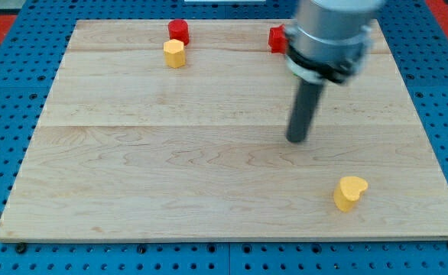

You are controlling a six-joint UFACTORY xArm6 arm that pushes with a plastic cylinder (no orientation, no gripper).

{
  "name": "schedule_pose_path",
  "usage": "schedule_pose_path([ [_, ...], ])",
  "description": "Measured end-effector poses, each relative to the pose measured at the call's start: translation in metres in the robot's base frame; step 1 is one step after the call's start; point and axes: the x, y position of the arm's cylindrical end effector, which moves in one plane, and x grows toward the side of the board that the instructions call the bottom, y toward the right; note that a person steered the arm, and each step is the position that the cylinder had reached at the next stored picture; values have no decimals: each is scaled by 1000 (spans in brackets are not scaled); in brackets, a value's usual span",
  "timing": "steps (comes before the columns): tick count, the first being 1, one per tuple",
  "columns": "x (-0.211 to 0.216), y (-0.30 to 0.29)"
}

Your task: Push the red star into a yellow heart

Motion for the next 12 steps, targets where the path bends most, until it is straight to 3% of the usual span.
schedule_pose_path([
  [2,-173,-42],
  [3,-237,-56],
  [4,-240,1],
  [5,-229,36],
  [7,-136,-27],
  [9,-139,-74],
  [11,-7,25],
  [12,-24,1],
])
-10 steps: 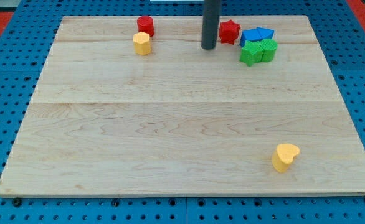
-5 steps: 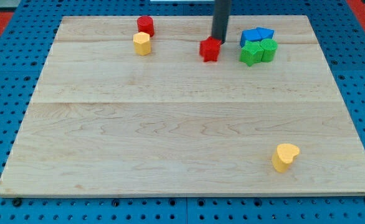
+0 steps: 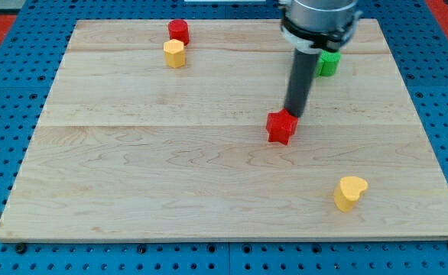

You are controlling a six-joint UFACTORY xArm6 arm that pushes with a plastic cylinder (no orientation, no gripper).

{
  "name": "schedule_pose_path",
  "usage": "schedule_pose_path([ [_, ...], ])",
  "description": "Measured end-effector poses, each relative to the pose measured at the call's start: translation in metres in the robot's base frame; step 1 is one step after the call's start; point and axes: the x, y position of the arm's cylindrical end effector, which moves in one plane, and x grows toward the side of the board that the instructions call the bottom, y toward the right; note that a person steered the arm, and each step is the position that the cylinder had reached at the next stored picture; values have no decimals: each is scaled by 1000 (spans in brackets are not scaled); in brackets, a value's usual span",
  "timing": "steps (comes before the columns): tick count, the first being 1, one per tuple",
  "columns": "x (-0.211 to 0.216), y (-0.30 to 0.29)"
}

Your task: Push the red star into a yellow heart

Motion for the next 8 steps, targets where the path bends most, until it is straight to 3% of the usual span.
schedule_pose_path([
  [1,-19,-32],
  [4,105,9],
  [6,72,-27],
  [7,72,13],
  [8,98,40],
])
